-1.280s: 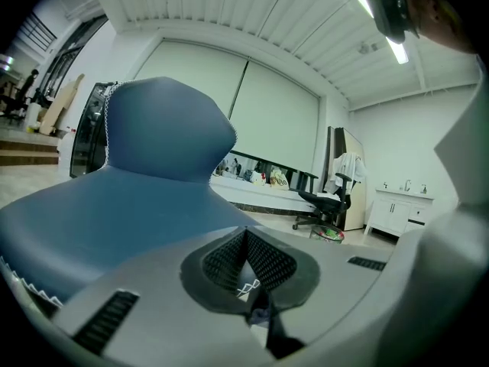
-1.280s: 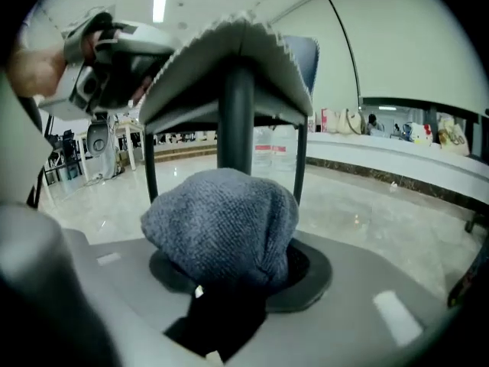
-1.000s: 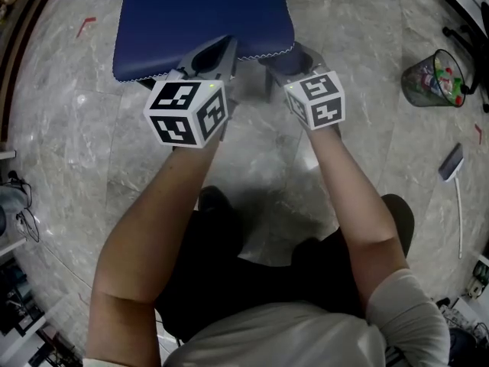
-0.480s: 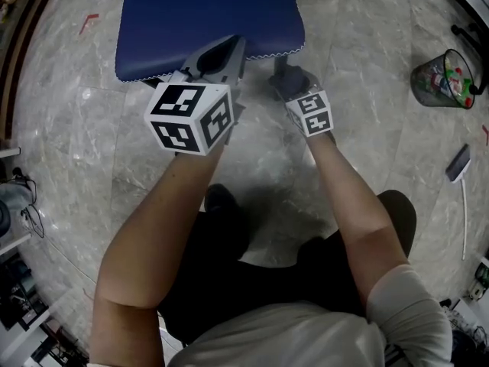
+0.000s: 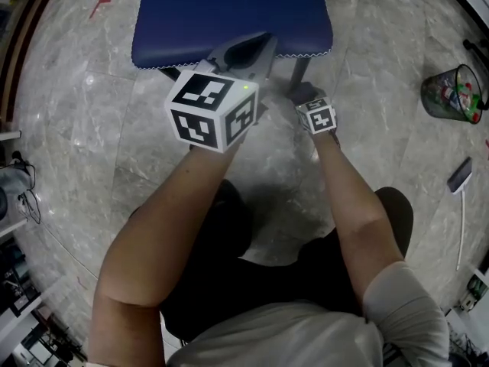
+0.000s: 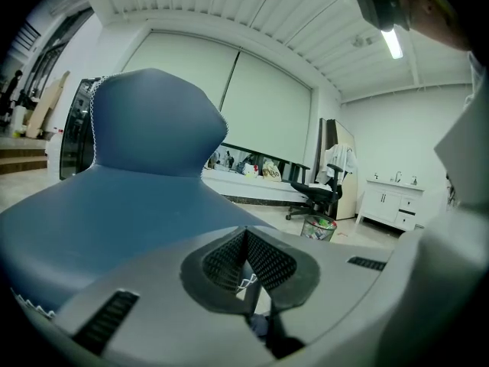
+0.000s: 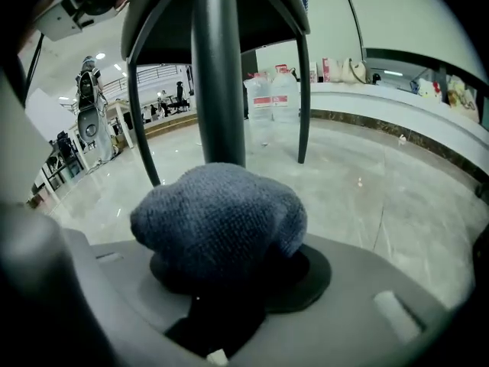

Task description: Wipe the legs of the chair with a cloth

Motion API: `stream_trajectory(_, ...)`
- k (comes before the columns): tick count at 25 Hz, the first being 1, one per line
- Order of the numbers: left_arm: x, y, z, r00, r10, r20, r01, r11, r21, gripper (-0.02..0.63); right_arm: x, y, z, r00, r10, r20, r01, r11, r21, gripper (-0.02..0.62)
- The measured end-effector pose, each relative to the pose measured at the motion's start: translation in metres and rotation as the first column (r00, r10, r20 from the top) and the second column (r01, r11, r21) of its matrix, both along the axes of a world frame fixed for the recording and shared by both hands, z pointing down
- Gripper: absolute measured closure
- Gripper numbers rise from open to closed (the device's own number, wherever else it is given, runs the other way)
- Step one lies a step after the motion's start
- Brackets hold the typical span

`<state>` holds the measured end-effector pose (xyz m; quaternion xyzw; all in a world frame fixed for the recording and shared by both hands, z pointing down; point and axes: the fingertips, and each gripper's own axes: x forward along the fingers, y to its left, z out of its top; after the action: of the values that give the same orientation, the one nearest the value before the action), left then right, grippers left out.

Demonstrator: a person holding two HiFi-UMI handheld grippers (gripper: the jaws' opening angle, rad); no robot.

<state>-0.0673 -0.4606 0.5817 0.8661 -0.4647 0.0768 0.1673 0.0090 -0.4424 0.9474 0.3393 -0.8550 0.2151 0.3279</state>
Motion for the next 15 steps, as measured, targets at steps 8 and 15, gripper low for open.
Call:
stream_trajectory(8, -0.005, 0.002, -0.002, 0.999, -0.02, -0.031, 0.02, 1.0, -0.003, 0.601, -0.007, -0.014, -0.087, 0.991, -0.05, 0.126, 0.032, 0.99, 0.139, 0.413)
stream_trajectory(15, -0.009, -0.003, -0.002, 0.994, -0.089, -0.057, 0.088, 0.996, -0.035, 0.6, -0.009, -0.029, -0.207, 0.966, -0.122, 0.228, 0.043, 0.946, 0.322, 0.41)
